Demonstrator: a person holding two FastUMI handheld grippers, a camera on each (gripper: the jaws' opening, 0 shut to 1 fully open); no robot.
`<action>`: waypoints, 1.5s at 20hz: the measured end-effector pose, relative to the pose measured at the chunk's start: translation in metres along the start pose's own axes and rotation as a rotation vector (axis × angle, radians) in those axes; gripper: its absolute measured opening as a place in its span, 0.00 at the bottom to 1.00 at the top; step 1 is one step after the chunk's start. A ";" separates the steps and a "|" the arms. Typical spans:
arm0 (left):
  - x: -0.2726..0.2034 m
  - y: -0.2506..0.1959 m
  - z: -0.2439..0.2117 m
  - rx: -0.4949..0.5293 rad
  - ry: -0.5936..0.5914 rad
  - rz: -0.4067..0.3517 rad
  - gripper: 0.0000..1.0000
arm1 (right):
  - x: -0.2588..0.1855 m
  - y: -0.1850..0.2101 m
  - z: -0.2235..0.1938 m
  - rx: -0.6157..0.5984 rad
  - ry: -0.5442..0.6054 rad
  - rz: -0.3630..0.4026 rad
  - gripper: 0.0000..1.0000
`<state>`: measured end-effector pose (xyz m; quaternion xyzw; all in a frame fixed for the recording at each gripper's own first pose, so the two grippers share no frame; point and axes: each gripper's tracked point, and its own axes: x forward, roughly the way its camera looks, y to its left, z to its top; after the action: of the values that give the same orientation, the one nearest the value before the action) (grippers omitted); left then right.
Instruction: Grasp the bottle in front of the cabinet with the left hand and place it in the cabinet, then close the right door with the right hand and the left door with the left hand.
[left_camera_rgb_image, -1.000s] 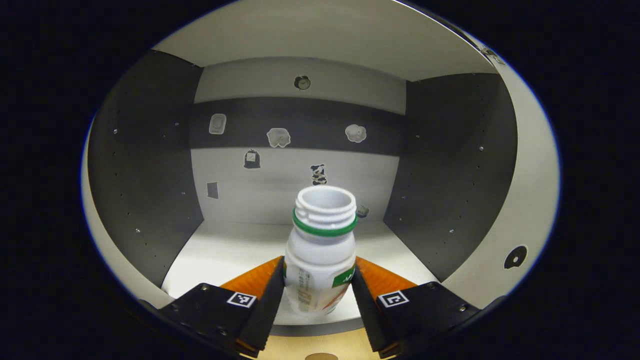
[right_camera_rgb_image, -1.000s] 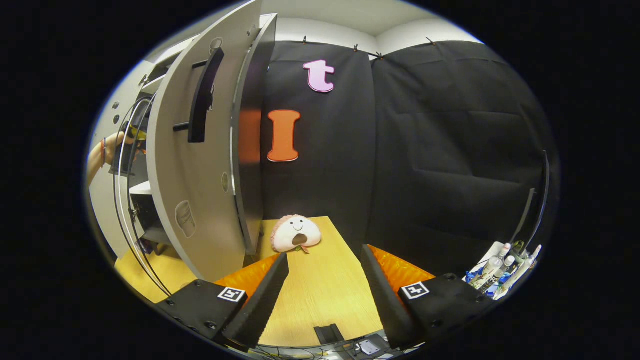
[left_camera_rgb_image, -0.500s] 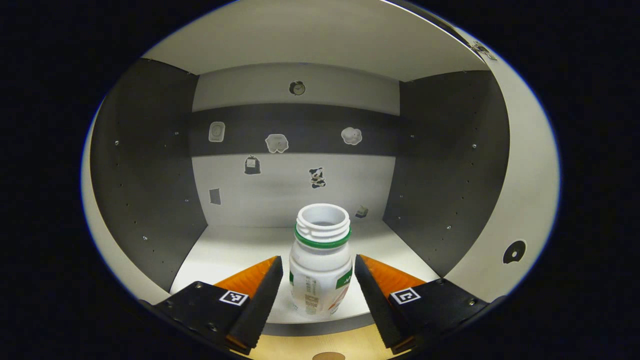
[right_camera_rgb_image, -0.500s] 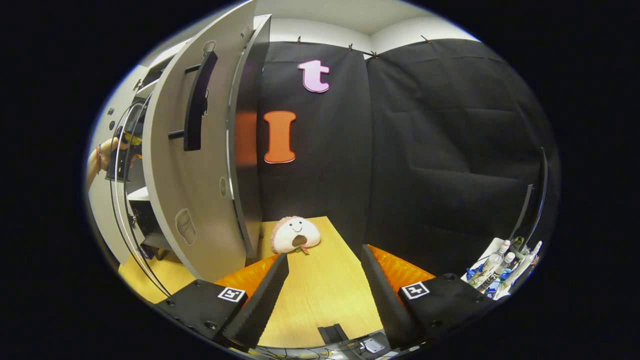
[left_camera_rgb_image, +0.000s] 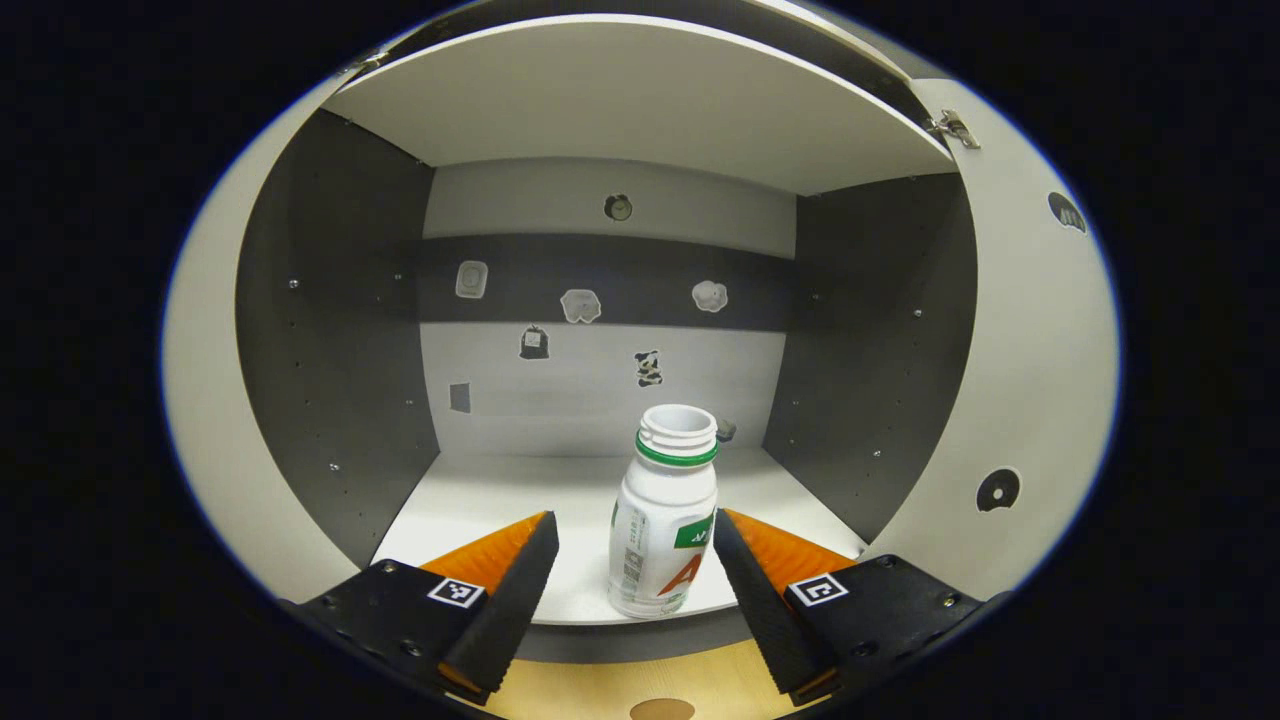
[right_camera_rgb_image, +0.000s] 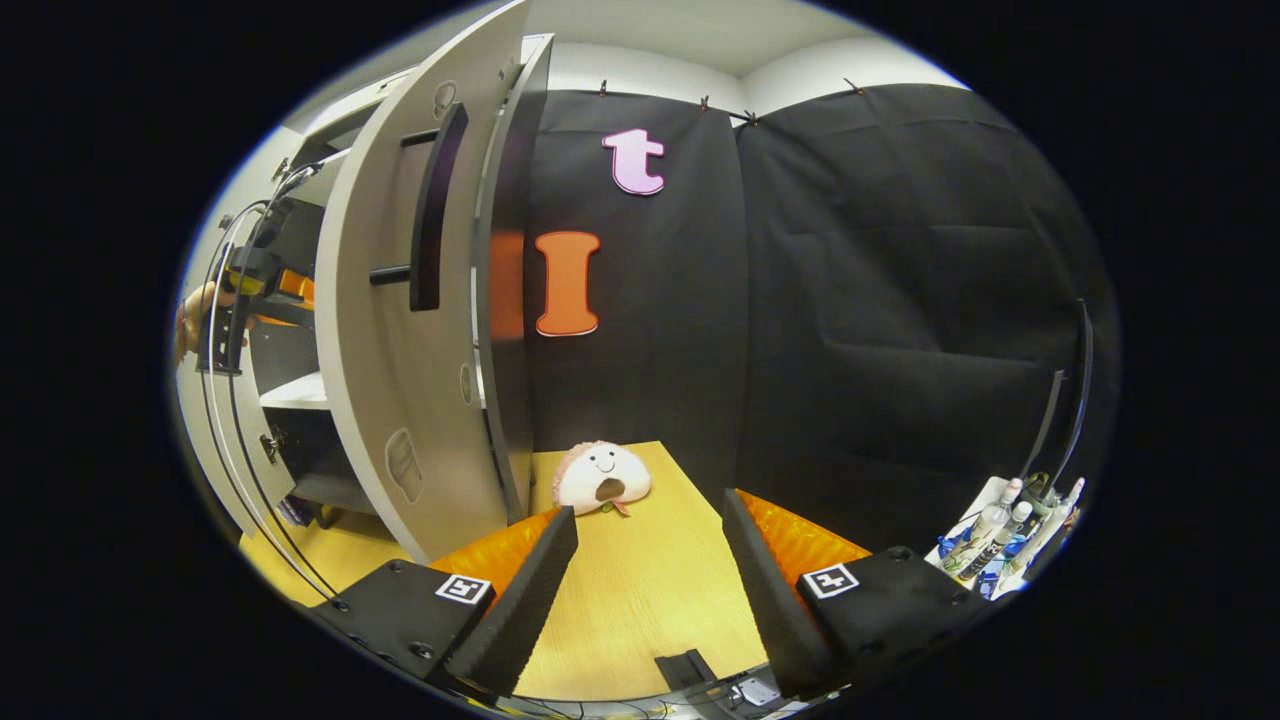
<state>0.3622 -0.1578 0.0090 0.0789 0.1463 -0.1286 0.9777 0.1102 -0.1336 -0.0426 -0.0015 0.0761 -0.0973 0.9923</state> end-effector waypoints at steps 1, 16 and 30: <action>-0.006 0.002 0.002 -0.002 -0.012 -0.001 0.95 | 0.000 0.003 0.002 -0.002 -0.012 0.003 0.92; -0.194 0.057 0.022 0.006 -0.199 0.074 0.95 | 0.017 0.056 0.022 -0.014 -0.077 0.039 0.97; -0.337 0.157 0.004 -0.061 -0.329 0.199 0.95 | 0.008 0.079 0.022 -0.050 -0.083 0.031 0.87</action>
<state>0.0946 0.0687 0.1345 0.0412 -0.0202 -0.0377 0.9982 0.1366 -0.0578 -0.0236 -0.0290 0.0372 -0.0801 0.9957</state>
